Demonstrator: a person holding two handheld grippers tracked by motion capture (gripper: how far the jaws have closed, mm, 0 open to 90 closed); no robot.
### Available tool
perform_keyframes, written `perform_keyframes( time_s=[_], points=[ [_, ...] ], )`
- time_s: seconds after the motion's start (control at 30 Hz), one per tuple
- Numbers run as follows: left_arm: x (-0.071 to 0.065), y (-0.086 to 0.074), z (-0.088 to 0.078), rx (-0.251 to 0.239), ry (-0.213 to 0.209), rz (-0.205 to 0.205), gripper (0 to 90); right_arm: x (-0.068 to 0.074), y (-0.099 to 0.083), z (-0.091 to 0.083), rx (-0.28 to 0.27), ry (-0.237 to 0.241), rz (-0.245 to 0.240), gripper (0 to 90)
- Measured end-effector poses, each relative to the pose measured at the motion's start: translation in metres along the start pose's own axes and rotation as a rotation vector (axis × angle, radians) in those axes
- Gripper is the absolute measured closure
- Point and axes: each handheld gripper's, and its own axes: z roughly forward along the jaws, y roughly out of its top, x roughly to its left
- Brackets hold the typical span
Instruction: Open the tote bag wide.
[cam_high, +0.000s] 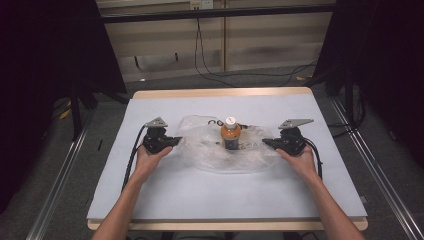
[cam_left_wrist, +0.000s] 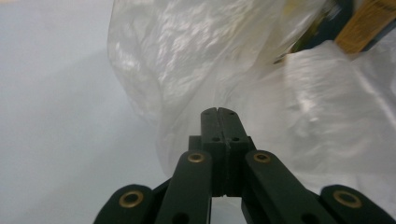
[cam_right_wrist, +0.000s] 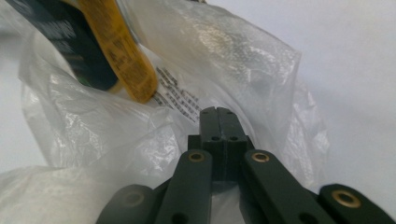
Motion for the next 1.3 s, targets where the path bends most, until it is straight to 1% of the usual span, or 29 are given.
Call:
perform_keyframes(
  time_s=[0.03, 0.1, 0.13, 0.17, 0.2, 0.27, 0.3, 0.37, 0.43, 0.5, 0.57, 0.63, 0.7, 0.73, 0.77, 0.8, 0.83, 0.93, 0.97, 1.0, 1.03, 1.07, 1.1, 1.13, 1.17, 1.2, 1.23, 1.27, 1.3],
  points=[
    [-0.002, 0.002, -0.004, -0.014, -0.007, 0.005, 90.0, 0.001, 0.002, -0.004, -0.01, 0.004, -0.001, 90.0],
    [-0.006, 0.007, -0.012, -0.034, 0.002, 0.022, 90.0, 0.003, 0.006, -0.011, -0.032, 0.011, -0.001, 90.0],
    [-0.007, 0.009, -0.016, -0.051, -0.01, 0.015, 90.0, 0.004, 0.008, -0.014, -0.043, 0.013, 0.0, 90.0],
    [-0.008, 0.012, -0.019, -0.061, -0.007, 0.018, 90.0, 0.005, 0.01, -0.017, -0.053, 0.018, -0.005, 90.0],
    [-0.01, 0.015, -0.022, -0.062, 0.002, 0.026, 90.0, 0.006, 0.012, -0.02, -0.058, 0.018, -0.009, 90.0],
    [-0.013, 0.022, -0.026, -0.075, 0.001, 0.039, 90.0, 0.007, 0.018, -0.025, -0.071, 0.022, -0.018, 90.0],
    [-0.015, 0.027, -0.027, -0.082, -0.003, 0.045, 90.0, 0.007, 0.021, -0.027, -0.078, 0.025, -0.018, 90.0],
    [-0.022, 0.036, -0.028, -0.09, -0.005, 0.073, 90.0, 0.007, 0.027, -0.03, -0.091, 0.031, -0.023, 90.0],
    [-0.03, 0.047, -0.027, -0.102, -0.022, 0.092, 90.0, 0.007, 0.034, -0.031, -0.1, 0.032, -0.028, 90.0],
    [-0.037, 0.058, -0.025, -0.102, -0.044, 0.117, 90.0, 0.007, 0.04, -0.033, -0.111, 0.037, -0.034, 90.0],
    [-0.045, 0.069, -0.018, -0.085, -0.064, 0.128, 90.0, 0.008, 0.047, -0.035, -0.123, 0.043, -0.04, 90.0],
    [-0.052, 0.077, -0.006, -0.051, -0.076, 0.147, 90.0, 0.01, 0.055, -0.036, -0.127, 0.048, -0.055, 90.0],
    [-0.058, 0.081, 0.011, 0.005, -0.094, 0.157, 90.0, 0.012, 0.062, -0.037, -0.126, 0.065, -0.065, 90.0],
    [-0.061, 0.082, 0.021, 0.039, -0.094, 0.155, 90.0, 0.014, 0.065, -0.035, -0.112, 0.074, -0.071, 90.0],
    [-0.063, 0.081, 0.033, 0.056, -0.09, 0.159, 90.0, 0.015, 0.068, -0.032, -0.095, 0.08, -0.084, 90.0],
    [-0.065, 0.08, 0.042, 0.093, -0.091, 0.162, 90.0, 0.016, 0.071, -0.027, -0.073, 0.084, -0.092, 90.0],
    [-0.066, 0.077, 0.051, 0.118, -0.088, 0.157, 90.0, 0.016, 0.072, -0.021, -0.053, 0.099, -0.092, 90.0],
    [-0.069, 0.068, 0.075, 0.184, -0.098, 0.166, 90.0, 0.014, 0.073, 0.003, 0.017, 0.134, -0.092, 90.0],
    [-0.069, 0.065, 0.081, 0.215, -0.106, 0.164, 90.0, 0.015, 0.072, 0.012, 0.047, 0.142, -0.099, 90.0],
    [-0.07, 0.061, 0.086, 0.227, -0.1, 0.155, 90.0, 0.015, 0.07, 0.02, 0.078, 0.15, -0.105, 90.0],
    [-0.068, 0.058, 0.09, 0.25, -0.099, 0.152, 90.0, 0.015, 0.068, 0.027, 0.113, 0.157, -0.102, 90.0],
    [-0.067, 0.054, 0.094, 0.267, -0.105, 0.142, 90.0, 0.015, 0.066, 0.034, 0.145, 0.143, -0.106, 90.0],
    [-0.067, 0.051, 0.097, 0.281, -0.11, 0.146, 90.0, 0.013, 0.064, 0.041, 0.173, 0.136, -0.106, 90.0],
    [-0.066, 0.048, 0.099, 0.291, -0.115, 0.142, 90.0, 0.009, 0.061, 0.046, 0.201, 0.15, -0.094, 90.0],
    [-0.067, 0.046, 0.1, 0.303, -0.116, 0.149, 90.0, 0.005, 0.059, 0.053, 0.226, 0.168, -0.081, 90.0],
    [-0.067, 0.043, 0.101, 0.294, -0.127, 0.144, 90.0, 0.002, 0.057, 0.058, 0.255, 0.188, -0.071, 90.0],
    [-0.068, 0.043, 0.1, 0.318, -0.124, 0.154, 90.0, 0.0, 0.055, 0.064, 0.28, 0.201, -0.073, 90.0],
    [-0.069, 0.042, 0.101, 0.326, -0.129, 0.166, 90.0, 0.0, 0.054, 0.069, 0.305, 0.202, -0.074, 90.0],
    [-0.071, 0.041, 0.1, 0.348, -0.131, 0.177, 90.0, 0.0, 0.054, 0.074, 0.329, 0.209, -0.069, 90.0]
  ],
)
